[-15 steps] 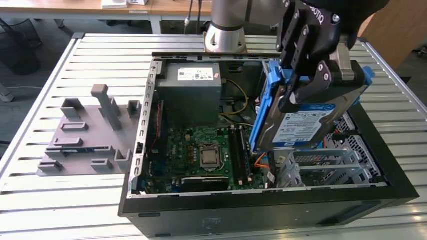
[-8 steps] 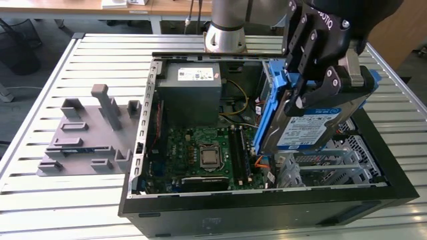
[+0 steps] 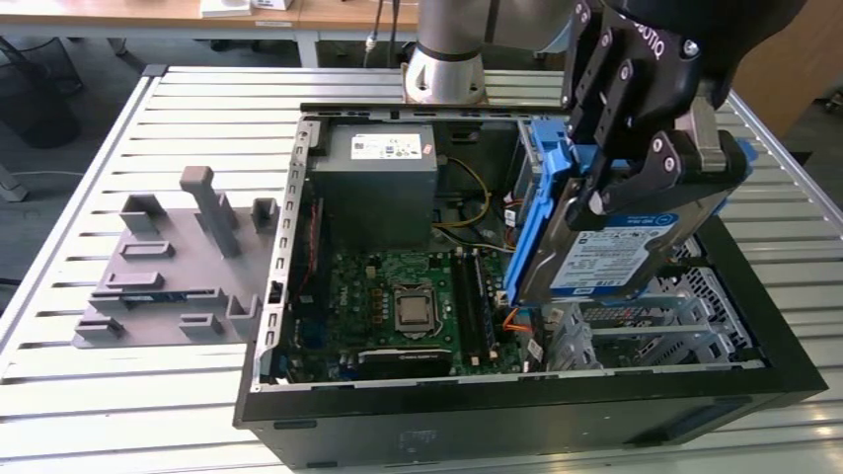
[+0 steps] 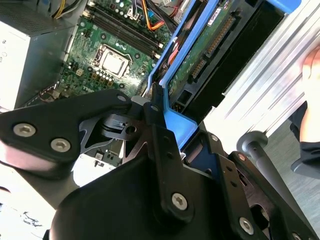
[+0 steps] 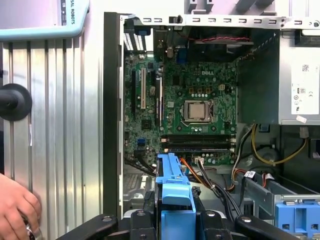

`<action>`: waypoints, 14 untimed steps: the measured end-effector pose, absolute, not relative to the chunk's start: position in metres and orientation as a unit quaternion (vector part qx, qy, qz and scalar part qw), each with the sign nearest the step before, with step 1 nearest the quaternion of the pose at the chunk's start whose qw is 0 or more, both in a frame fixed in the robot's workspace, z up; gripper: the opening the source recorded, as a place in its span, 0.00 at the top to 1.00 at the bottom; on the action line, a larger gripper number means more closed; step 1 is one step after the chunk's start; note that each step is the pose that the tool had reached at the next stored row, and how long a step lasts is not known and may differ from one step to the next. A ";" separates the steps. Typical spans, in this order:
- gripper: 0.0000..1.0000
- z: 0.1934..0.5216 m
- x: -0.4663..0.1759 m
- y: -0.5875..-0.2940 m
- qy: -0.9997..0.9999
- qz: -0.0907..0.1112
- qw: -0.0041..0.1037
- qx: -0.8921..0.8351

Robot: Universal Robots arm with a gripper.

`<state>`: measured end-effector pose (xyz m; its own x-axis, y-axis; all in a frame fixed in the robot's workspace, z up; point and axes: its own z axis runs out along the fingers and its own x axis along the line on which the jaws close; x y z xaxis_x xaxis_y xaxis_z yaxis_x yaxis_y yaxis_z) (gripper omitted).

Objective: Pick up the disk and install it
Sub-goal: 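Insert the disk into the insertion slot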

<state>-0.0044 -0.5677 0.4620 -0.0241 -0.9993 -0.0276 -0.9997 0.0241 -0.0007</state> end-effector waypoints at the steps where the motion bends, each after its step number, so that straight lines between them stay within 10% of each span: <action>1: 0.64 0.462 -0.003 -0.568 0.716 0.009 0.010 -0.698; 14: 0.64 0.460 0.009 -0.578 0.716 0.009 0.010 -0.698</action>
